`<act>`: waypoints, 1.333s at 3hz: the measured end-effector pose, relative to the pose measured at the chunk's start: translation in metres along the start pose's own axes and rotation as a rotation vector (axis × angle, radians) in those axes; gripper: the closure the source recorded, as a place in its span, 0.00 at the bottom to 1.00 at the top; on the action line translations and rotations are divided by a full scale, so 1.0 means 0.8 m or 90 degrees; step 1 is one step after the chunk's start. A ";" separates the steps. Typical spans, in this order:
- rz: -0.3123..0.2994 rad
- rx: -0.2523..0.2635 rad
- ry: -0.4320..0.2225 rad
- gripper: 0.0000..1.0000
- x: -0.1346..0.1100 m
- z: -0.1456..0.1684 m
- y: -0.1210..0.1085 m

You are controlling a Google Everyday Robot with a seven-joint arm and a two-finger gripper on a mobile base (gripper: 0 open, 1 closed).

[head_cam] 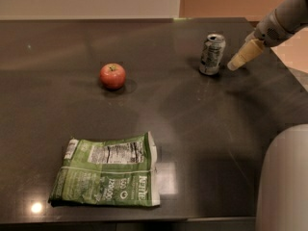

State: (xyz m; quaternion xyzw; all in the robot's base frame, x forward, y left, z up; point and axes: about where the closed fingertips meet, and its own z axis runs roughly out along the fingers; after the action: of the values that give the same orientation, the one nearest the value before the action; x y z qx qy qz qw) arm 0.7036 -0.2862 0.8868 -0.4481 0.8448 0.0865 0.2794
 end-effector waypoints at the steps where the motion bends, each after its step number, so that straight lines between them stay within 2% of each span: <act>1: -0.005 0.000 -0.007 0.16 0.004 -0.006 -0.004; 2: -0.010 -0.003 -0.020 0.00 0.006 -0.018 -0.001; 4: -0.018 -0.019 -0.045 0.00 0.006 -0.039 0.012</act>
Offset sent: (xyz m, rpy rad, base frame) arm -0.0190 -0.0215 0.0275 0.0384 -0.0354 0.0313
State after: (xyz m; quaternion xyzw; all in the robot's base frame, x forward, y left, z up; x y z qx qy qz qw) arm 0.6809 -0.2964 0.9092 -0.4610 0.8265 0.1106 0.3034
